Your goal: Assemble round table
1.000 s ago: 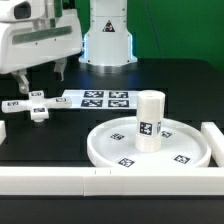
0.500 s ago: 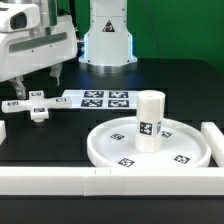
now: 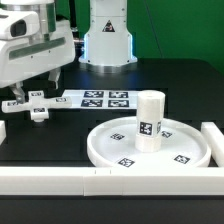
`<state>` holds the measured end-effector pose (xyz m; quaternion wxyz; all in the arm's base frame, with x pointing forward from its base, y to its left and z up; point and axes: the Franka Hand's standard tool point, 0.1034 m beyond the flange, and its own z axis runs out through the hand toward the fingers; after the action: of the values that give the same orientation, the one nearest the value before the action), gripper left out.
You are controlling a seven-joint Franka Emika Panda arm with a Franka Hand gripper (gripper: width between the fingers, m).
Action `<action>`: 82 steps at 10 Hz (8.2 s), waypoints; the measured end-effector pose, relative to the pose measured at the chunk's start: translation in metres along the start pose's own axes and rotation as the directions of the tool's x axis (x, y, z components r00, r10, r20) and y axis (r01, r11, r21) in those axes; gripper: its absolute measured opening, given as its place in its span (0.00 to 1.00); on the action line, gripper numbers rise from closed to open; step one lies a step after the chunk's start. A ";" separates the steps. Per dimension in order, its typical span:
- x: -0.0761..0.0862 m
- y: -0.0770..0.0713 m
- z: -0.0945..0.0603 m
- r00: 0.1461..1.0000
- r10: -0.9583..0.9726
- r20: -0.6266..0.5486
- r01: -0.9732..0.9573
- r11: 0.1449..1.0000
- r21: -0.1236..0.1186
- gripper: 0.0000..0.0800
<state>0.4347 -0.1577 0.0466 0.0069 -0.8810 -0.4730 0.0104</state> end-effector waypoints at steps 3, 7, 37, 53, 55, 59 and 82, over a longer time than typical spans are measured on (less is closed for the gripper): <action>-0.001 -0.002 0.005 1.000 0.000 0.004 0.000 1.000 0.010 0.81; -0.003 -0.005 0.012 1.000 0.001 0.010 -0.001 1.000 0.022 0.81; 0.171 -0.036 -0.078 0.932 0.359 0.052 -0.362 0.928 0.089 0.56; 0.231 0.000 -0.088 0.961 0.276 -0.013 -0.275 0.959 0.070 0.56; 0.229 -0.002 -0.084 0.960 0.278 -0.017 -0.276 0.959 0.064 0.56; 0.227 -0.002 -0.080 0.959 0.282 -0.020 -0.280 0.958 0.060 0.56; 0.226 -0.010 -0.057 0.957 0.292 0.004 -0.291 0.954 0.074 0.56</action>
Offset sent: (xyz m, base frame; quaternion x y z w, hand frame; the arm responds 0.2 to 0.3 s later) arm 0.0012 0.0010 -0.0055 -0.0025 0.0061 -0.0187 0.9998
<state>0.5528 0.0365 0.1008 0.0395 -0.9402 -0.3373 0.0257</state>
